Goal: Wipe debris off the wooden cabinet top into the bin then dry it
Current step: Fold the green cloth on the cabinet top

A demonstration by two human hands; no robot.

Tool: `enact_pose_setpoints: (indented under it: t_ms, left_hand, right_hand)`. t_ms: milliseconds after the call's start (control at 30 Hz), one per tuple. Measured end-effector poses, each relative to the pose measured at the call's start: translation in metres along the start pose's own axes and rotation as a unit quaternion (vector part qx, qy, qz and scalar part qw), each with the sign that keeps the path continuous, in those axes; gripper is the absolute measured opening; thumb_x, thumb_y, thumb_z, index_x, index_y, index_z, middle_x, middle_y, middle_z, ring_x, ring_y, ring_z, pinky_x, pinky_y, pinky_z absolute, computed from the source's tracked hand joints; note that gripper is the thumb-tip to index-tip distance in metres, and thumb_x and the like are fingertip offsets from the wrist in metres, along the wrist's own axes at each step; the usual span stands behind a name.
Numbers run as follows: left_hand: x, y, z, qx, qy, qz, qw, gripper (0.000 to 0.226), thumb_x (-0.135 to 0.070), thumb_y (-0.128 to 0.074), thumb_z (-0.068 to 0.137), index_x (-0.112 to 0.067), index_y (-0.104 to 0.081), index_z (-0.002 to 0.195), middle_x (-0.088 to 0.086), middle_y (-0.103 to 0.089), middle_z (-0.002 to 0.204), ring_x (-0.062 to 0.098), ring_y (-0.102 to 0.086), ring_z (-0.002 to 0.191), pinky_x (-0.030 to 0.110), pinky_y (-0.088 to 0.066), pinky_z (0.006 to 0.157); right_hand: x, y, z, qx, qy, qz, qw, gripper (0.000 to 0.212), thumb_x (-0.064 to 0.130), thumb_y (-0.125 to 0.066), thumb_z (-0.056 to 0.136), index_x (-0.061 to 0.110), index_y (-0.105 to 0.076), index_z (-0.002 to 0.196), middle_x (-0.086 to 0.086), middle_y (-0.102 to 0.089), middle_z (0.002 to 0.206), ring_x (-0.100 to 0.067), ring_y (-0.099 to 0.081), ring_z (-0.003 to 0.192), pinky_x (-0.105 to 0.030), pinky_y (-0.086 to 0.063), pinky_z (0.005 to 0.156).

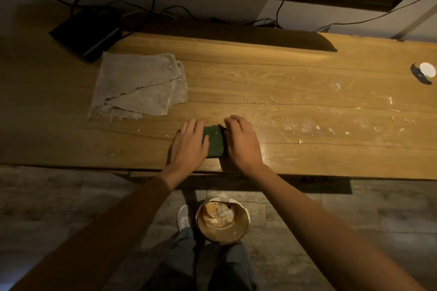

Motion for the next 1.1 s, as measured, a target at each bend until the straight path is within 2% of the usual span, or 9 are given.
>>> enact_pose_setpoints:
  t_ms: [100, 167, 300, 567, 733, 833, 933, 1000, 1100]
  left_hand:
    - [-0.007, -0.012, -0.013, 0.028, -0.071, 0.026, 0.997, 0.054, -0.034, -0.033, 0.105, -0.017, -0.028, 0.157, 0.000, -0.029, 0.164, 0.019, -0.024, 0.151, 0.036, -0.024, 0.118]
    - [0.002, -0.027, -0.023, 0.076, -0.079, 0.055, 0.992, 0.059, -0.042, -0.019, 0.107, -0.019, -0.014, 0.161, -0.003, -0.012, 0.169, 0.017, -0.005, 0.156, 0.041, -0.010, 0.124]
    - [0.034, -0.046, -0.046, 0.109, -0.067, 0.133, 0.983, 0.064, -0.047, -0.017, 0.106, -0.018, -0.011, 0.162, -0.002, -0.009, 0.169, 0.020, -0.006, 0.156, 0.048, -0.011, 0.125]
    - [0.038, -0.042, -0.055, 0.123, -0.058, 0.178, 0.975, 0.065, -0.050, -0.016, 0.105, -0.017, -0.013, 0.161, 0.000, -0.012, 0.169, 0.023, -0.007, 0.156, 0.049, -0.006, 0.123]
    - [0.031, -0.030, -0.056, 0.137, -0.056, 0.111, 0.983, 0.070, -0.051, -0.026, 0.104, -0.020, -0.001, 0.162, -0.003, 0.002, 0.169, 0.023, 0.008, 0.155, 0.049, 0.000, 0.125]
    - [0.024, -0.018, -0.059, 0.118, -0.036, 0.036, 0.992, 0.080, -0.048, -0.042, 0.101, -0.019, 0.002, 0.162, -0.001, 0.003, 0.170, 0.022, 0.008, 0.156, 0.046, 0.002, 0.124]
    - [0.018, -0.008, -0.064, 0.090, -0.002, -0.026, 0.996, 0.084, -0.044, -0.049, 0.100, -0.017, 0.002, 0.162, 0.001, 0.002, 0.169, 0.020, 0.006, 0.156, 0.046, -0.001, 0.124]
    - [0.017, -0.006, -0.070, 0.085, 0.011, -0.044, 0.995, 0.084, -0.046, -0.048, 0.100, -0.018, 0.002, 0.162, 0.001, 0.003, 0.170, 0.019, 0.007, 0.156, 0.047, -0.002, 0.124]
    - [0.020, -0.009, -0.085, 0.072, 0.008, -0.060, 0.996, 0.082, -0.054, -0.042, 0.099, -0.023, 0.001, 0.162, -0.002, 0.003, 0.170, 0.016, 0.009, 0.155, 0.044, -0.001, 0.123]
  right_hand:
    - [0.019, -0.012, -0.011, 0.013, 0.099, -0.051, 0.994, 0.048, 0.027, -0.041, 0.108, 0.012, -0.041, 0.153, -0.009, -0.042, 0.160, -0.026, -0.036, 0.148, -0.045, -0.031, 0.119]
    - [0.015, -0.027, -0.018, 0.058, 0.112, -0.080, 0.989, 0.054, 0.036, -0.028, 0.111, 0.014, -0.030, 0.160, -0.005, -0.030, 0.167, -0.021, -0.020, 0.157, -0.045, -0.017, 0.127]
    - [-0.005, -0.049, -0.026, 0.108, 0.118, -0.102, 0.982, 0.059, 0.044, -0.021, 0.111, 0.020, -0.015, 0.164, 0.003, -0.013, 0.171, -0.015, -0.002, 0.159, -0.045, -0.004, 0.129]
    - [-0.007, -0.051, -0.022, 0.116, 0.107, -0.113, 0.981, 0.059, 0.044, -0.026, 0.110, 0.021, -0.016, 0.164, 0.002, -0.015, 0.171, -0.017, -0.006, 0.159, -0.048, -0.008, 0.128]
    - [-0.004, -0.046, -0.029, 0.138, 0.097, -0.106, 0.980, 0.065, 0.050, -0.023, 0.110, 0.020, -0.005, 0.165, 0.001, -0.001, 0.172, -0.017, 0.004, 0.159, -0.050, -0.006, 0.128]
    - [-0.005, -0.032, -0.044, 0.094, 0.078, -0.044, 0.992, 0.071, 0.051, -0.039, 0.107, 0.015, -0.014, 0.164, -0.006, -0.009, 0.172, -0.021, -0.006, 0.159, -0.044, -0.010, 0.129]
    - [-0.016, -0.018, -0.057, 0.031, -0.019, 0.028, 0.999, 0.069, 0.042, -0.050, 0.105, 0.014, -0.021, 0.161, -0.010, -0.016, 0.170, -0.026, -0.018, 0.156, -0.040, -0.022, 0.124]
    - [-0.021, -0.014, -0.068, 0.006, -0.064, 0.055, 0.996, 0.067, 0.034, -0.052, 0.105, 0.015, -0.021, 0.161, -0.008, -0.016, 0.170, -0.024, -0.017, 0.156, -0.040, -0.023, 0.125]
    - [-0.019, -0.012, -0.096, -0.009, -0.047, 0.061, 0.997, 0.063, 0.029, -0.053, 0.104, 0.017, -0.025, 0.159, -0.004, -0.022, 0.169, -0.018, -0.021, 0.155, -0.033, -0.024, 0.123]
Point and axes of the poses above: each hand's wrist, its own z-axis towards the middle knuckle, its own y-axis out of the back of the hand, x = y × z, the point moved 8 cm from there along z, towards the middle knuckle
